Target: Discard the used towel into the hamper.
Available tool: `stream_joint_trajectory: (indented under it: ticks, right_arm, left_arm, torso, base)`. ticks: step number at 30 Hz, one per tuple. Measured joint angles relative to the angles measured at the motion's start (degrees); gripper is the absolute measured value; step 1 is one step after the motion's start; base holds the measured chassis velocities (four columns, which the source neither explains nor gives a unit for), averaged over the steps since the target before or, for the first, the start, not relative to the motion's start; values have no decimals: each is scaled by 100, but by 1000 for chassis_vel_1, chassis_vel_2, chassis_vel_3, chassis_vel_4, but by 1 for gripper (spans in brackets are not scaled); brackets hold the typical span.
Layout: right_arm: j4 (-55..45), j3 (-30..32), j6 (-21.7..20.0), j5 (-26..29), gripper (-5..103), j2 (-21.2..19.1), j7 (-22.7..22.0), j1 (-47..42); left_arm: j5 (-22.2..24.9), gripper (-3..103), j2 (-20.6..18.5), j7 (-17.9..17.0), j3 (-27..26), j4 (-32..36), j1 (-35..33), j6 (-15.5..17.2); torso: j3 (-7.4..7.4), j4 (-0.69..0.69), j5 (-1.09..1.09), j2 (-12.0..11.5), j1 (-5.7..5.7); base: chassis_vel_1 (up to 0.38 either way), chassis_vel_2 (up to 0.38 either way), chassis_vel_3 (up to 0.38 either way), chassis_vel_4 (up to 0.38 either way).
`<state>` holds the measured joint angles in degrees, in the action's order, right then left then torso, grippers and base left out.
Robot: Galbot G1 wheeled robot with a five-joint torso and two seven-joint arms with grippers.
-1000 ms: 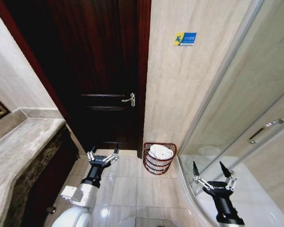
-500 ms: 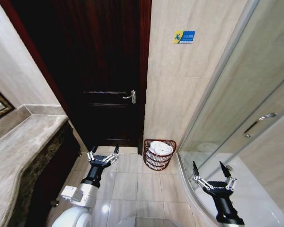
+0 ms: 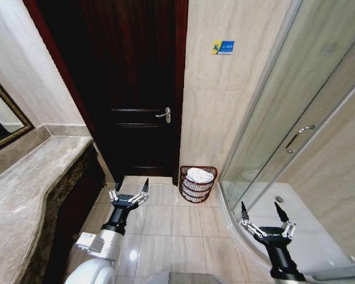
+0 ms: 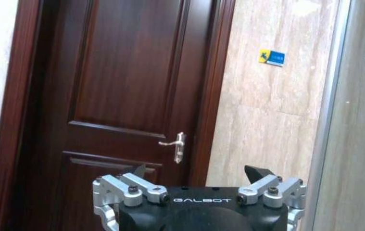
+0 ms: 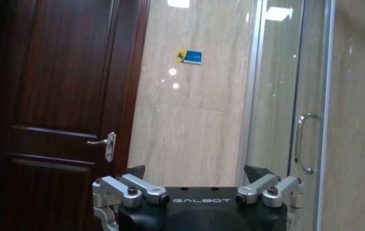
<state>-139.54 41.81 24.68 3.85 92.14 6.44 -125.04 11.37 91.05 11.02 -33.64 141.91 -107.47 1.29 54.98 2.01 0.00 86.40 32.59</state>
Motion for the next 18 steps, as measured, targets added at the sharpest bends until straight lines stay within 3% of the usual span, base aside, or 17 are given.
stream_joint_trajectory:
  ticks: [18]
  right_arm:
    - [0,0,0,0,100,0,0,0]
  left_arm:
    - [0,100,0,0,-1,0,0,0]
  torso:
    - [-1,0,0,0,-3]
  base:
    - [135,-127,-132,135]
